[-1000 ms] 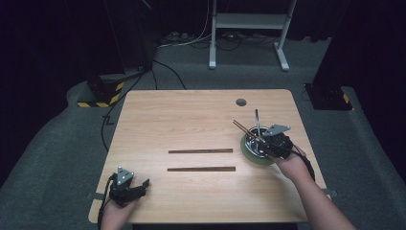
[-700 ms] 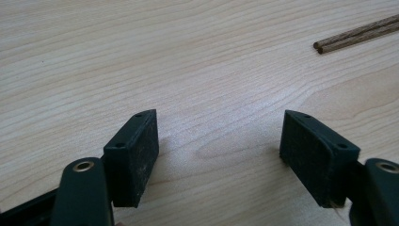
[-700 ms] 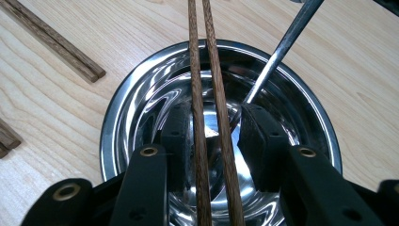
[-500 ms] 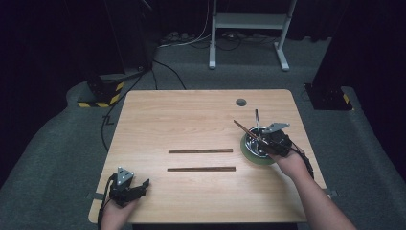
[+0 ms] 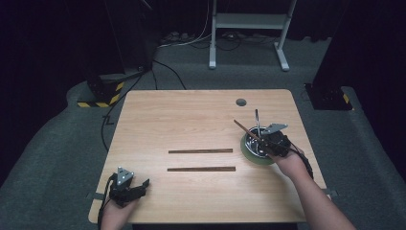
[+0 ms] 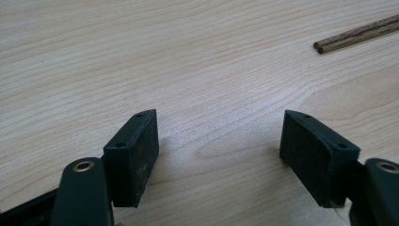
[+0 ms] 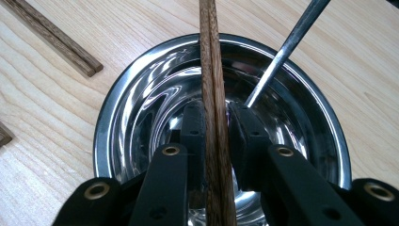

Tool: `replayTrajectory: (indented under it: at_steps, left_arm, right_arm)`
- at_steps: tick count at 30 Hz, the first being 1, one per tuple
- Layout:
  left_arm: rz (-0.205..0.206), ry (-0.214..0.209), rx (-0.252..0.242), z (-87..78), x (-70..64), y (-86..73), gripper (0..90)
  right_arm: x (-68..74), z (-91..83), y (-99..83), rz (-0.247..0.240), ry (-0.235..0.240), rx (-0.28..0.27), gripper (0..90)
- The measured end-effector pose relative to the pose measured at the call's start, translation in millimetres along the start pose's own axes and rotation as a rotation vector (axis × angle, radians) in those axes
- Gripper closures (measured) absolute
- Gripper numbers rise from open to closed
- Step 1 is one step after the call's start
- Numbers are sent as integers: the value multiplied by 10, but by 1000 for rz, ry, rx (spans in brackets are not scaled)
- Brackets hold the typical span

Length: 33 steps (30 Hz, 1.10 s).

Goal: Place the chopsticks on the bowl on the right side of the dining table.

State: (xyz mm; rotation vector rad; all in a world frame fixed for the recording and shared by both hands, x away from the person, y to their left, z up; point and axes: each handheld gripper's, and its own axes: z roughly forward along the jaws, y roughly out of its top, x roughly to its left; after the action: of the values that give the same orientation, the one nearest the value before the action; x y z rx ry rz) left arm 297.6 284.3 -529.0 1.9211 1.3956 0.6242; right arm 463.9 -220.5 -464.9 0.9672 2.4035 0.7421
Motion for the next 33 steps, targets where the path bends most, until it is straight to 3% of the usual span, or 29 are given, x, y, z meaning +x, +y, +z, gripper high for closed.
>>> replayTrajectory:
  at_steps: [17, 33]
  left_arm:
    - [1, 0, 0, 0, 1, 0, 285]
    - [-2, 1, -1, 0, -2, 0, 285]
  right_arm:
    - [28, -25, -7, -15, 8, 7, 778]
    - [31, -71, -70, -100, 69, -20, 777]
